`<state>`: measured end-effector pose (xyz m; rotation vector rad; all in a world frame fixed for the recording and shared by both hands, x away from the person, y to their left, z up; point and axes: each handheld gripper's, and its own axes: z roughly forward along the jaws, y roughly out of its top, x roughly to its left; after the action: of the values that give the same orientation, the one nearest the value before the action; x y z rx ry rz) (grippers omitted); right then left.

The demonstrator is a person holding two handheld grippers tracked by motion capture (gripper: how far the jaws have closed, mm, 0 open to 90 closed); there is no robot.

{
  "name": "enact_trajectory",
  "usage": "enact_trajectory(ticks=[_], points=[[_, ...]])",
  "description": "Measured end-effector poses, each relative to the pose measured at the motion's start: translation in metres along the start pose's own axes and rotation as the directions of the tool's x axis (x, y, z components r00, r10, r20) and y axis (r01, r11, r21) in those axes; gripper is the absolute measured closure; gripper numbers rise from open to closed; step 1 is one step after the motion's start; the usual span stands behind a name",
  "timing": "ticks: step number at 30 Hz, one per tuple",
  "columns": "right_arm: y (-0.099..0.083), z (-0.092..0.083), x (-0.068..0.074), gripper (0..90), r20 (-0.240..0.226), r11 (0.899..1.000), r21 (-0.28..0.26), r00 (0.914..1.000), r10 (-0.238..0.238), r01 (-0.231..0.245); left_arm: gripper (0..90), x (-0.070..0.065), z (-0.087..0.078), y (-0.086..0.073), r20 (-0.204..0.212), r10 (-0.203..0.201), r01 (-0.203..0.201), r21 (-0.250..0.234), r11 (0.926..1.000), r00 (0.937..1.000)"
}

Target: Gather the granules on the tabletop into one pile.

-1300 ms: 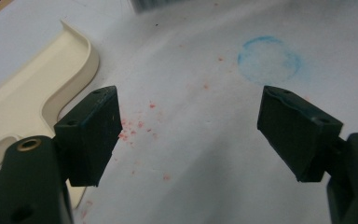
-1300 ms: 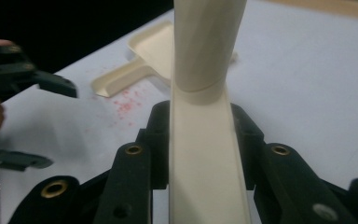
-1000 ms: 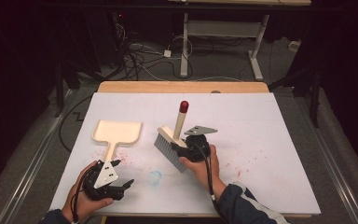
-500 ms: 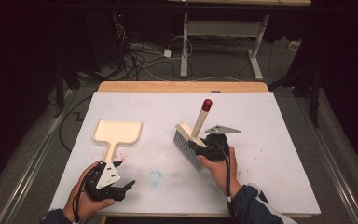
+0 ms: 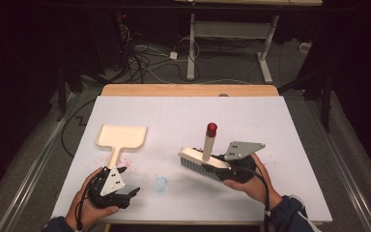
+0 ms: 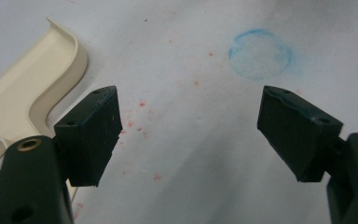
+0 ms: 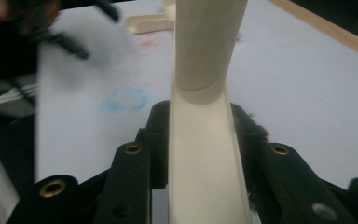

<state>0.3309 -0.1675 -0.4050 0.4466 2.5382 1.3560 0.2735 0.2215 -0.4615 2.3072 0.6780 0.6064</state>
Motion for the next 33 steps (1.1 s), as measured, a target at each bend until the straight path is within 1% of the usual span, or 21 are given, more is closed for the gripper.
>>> enact_trajectory(ticks=[1, 2, 3, 4, 7, 9, 10, 11, 13, 14, 17, 19, 21, 22, 25, 26, 27, 28, 30, 31, 33], points=[[-0.004, -0.002, 0.002, 67.6, -0.041, 1.000, 0.004, 0.9987, -0.030, 0.030, 21.3, 0.000, 0.000, 0.000, 0.000, 0.000, 0.000, 0.001, 1.0000, 1.0000], [-0.007, -0.004, 0.004, 67.7, -0.073, 0.998, 0.014, 0.9953, -0.063, 0.064, 21.3, 0.000, 0.001, 0.000, 0.000, 0.001, -0.001, 0.002, 1.0000, 1.0000], [-0.011, -0.004, 0.006, 67.7, -0.099, 0.995, 0.024, 0.9909, -0.092, 0.094, 21.3, 0.000, 0.001, 0.000, 0.000, 0.002, -0.002, 0.003, 1.0000, 1.0000], [-0.014, -0.004, 0.007, 67.6, -0.114, 0.992, 0.035, 0.9869, -0.114, 0.119, 21.3, 0.000, 0.001, 0.000, 0.001, 0.003, -0.003, 0.003, 1.0000, 1.0000], [-0.023, -0.003, 0.004, 67.6, -0.164, 0.985, 0.059, 0.9748, -0.151, 0.163, 21.3, -0.001, 0.001, 0.001, 0.002, 0.007, -0.007, 0.005, 1.0000, 1.0000], [-0.027, 0.000, -0.004, 67.6, -0.197, 0.982, 0.047, 0.9658, -0.169, 0.181, 21.3, -0.001, 0.002, 0.001, 0.003, 0.009, -0.009, 0.008, 0.9999, 1.0000], [-0.028, 0.002, -0.008, 67.6, -0.201, 0.982, 0.044, 0.9644, -0.172, 0.184, 21.3, -0.001, 0.002, 0.001, 0.005, 0.011, -0.011, 0.010, 0.9999, 0.9999], [-0.029, 0.004, -0.013, 67.6, -0.202, 0.982, 0.034, 0.9638, -0.173, 0.184, 21.3, -0.001, 0.003, 0.001, 0.006, 0.013, -0.013, 0.012, 0.9998, 0.9999], [-0.027, 0.007, -0.024, 67.5, -0.199, 0.982, 0.036, 0.9647, -0.172, 0.183, 21.3, -0.001, 0.004, 0.001, 0.010, 0.014, -0.014, 0.013, 0.9998, 0.9999], [-0.026, 0.010, -0.031, 67.5, -0.197, 0.980, 0.032, 0.9626, -0.186, 0.196, 21.3, -0.001, 0.004, 0.001, 0.010, 0.014, -0.014, 0.014, 0.9998, 0.9999], [-0.023, 0.018, -0.046, 67.4, -0.189, 0.983, 0.028, 0.9669, -0.172, 0.180, 21.3, -0.001, 0.005, 0.002, 0.012, 0.014, -0.014, 0.017, 0.9998, 0.9998], [-0.021, 0.023, -0.052, 67.4, -0.187, 0.984, 0.024, 0.9679, -0.168, 0.176, 21.3, -0.002, 0.006, 0.002, 0.014, 0.013, -0.014, 0.019, 0.9997, 0.9998], [-0.018, 0.029, -0.056, 67.4, -0.176, 0.986, 0.021, 0.9711, -0.160, 0.167, 21.3, -0.002, 0.006, 0.001, 0.015, 0.014, -0.014, 0.022, 0.9997, 0.9998], [-0.017, 0.030, -0.057, 67.5, -0.178, 0.986, 0.019, 0.9706, -0.162, 0.168, 21.3, -0.002, 0.006, 0.001, 0.014, 0.014, -0.014, 0.022, 0.9997, 0.9998], [-0.014, 0.034, -0.057, 67.7, -0.144, 0.986, 0.011, 0.9758, -0.165, 0.168, 21.3, -0.002, 0.006, 0.001, 0.014, 0.012, -0.012, 0.022, 0.9997, 0.9998], [-0.013, 0.035, -0.057, 67.7, -0.122, 0.985, 0.013, 0.9783, -0.167, 0.170, 21.3, -0.002, 0.005, 0.000, 0.013, 0.011, -0.011, 0.021, 0.9997, 0.9998], [-0.012, 0.034, -0.058, 67.7, -0.119, 0.987, 0.008, 0.9799, -0.160, 0.162, 21.3, -0.002, 0.005, 0.000, 0.014, 0.011, -0.012, 0.020, 0.9997, 0.9998], [-0.011, 0.032, -0.058, 67.7, -0.123, 0.988, -0.006, 0.9803, -0.154, 0.155, 21.3, -0.002, 0.005, 0.000, 0.013, 0.013, -0.013, 0.019, 0.9997, 0.9998], [-0.010, 0.027, -0.057, 67.7, -0.116, 0.989, -0.027, 0.9824, -0.147, 0.145, 21.3, -0.002, 0.004, 0.000, 0.011, 0.009, -0.009, 0.016, 0.9998, 0.9999], [-0.009, 0.024, -0.056, 67.7, -0.107, 0.989, -0.035, 0.9830, -0.149, 0.146, 21.3, -0.002, 0.003, 0.000, 0.010, 0.007, -0.007, 0.013, 0.9999, 0.9999], [-0.008, 0.017, -0.054, 67.7, -0.070, 0.990, -0.050, 0.9879, -0.138, 0.135, 21.3, -0.001, 0.002, 0.000, 0.007, 0.009, -0.009, 0.012, 0.9999, 0.9999]])
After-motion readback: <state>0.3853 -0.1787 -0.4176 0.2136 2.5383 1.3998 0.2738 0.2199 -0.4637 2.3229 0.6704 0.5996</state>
